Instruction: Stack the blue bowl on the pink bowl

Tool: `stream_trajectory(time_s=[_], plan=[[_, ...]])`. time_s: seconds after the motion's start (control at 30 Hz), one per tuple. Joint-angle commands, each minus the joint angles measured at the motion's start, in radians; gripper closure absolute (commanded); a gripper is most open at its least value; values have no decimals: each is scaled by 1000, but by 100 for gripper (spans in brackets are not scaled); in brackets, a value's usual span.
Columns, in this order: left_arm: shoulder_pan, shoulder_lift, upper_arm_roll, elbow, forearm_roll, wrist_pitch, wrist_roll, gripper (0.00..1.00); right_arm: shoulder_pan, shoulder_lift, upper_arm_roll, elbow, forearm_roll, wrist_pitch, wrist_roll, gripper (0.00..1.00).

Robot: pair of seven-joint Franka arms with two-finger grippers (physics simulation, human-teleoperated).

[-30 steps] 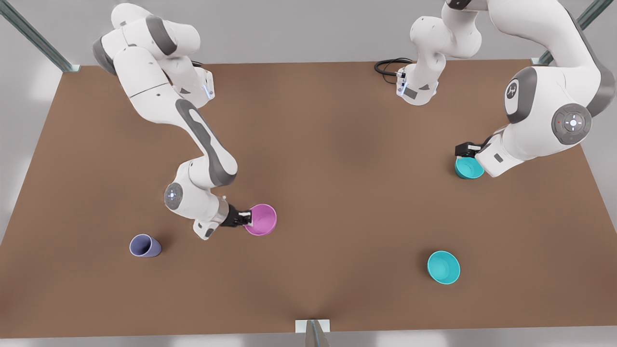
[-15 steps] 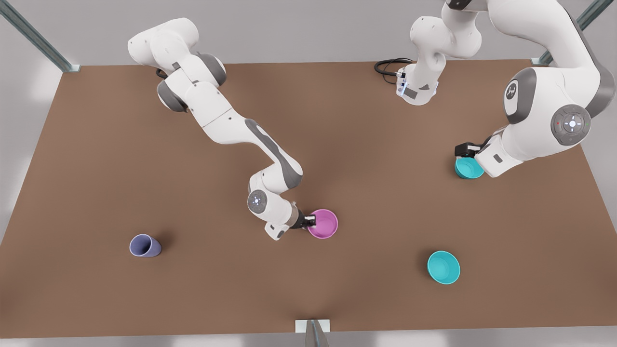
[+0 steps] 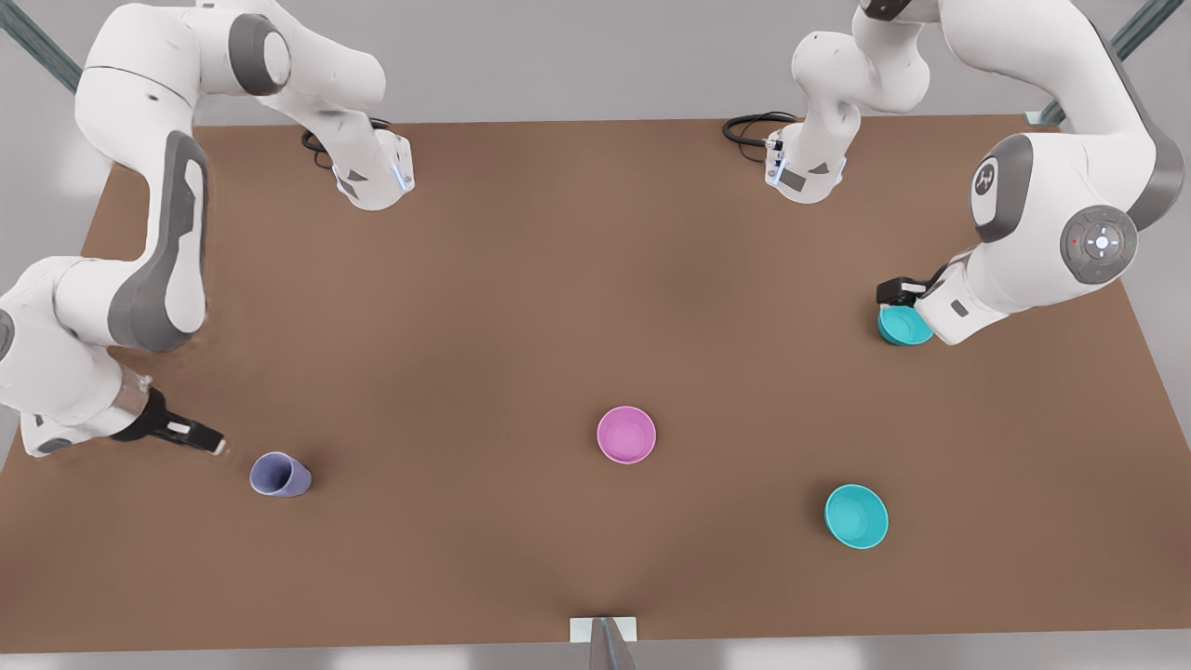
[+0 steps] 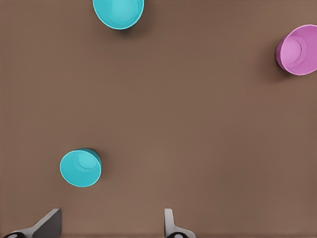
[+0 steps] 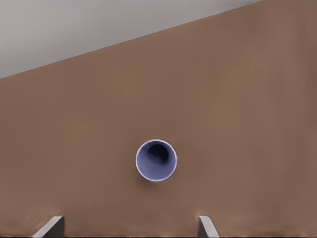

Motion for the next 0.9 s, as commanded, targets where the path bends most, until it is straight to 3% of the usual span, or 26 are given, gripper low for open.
stream_trajectory(time_s=[0.0,0.13,0.2,0.27,0.3,0.4,0.47,0.53,0.87], plan=[[0,0,1,0,0,-1,1,0,-11,-192,1,-130,-87,-250,-613,0],[17,92,82,-9,-4,60,30,0,1,-220,8,-96,-88,-319,-521,0],[192,193,105,-9,-101,140,216,0,3,-214,8,-96,-88,-316,-516,0],[232,308,105,-3,-122,330,234,0,3,-211,8,-95,-88,-314,-515,0],[236,377,105,10,-237,426,234,0,3,-209,8,-95,-88,-314,-510,0],[341,658,50,304,-473,580,222,0,3,-209,11,-95,-88,-314,-493,0],[345,722,15,312,-530,744,222,0,3,-208,11,-96,-88,-314,-493,0],[373,762,-30,312,-532,847,181,0,3,-208,11,-96,-88,-316,-493,0],[368,813,-126,272,-607,847,145,0,3,-203,11,-96,-87,-319,-492,0]])
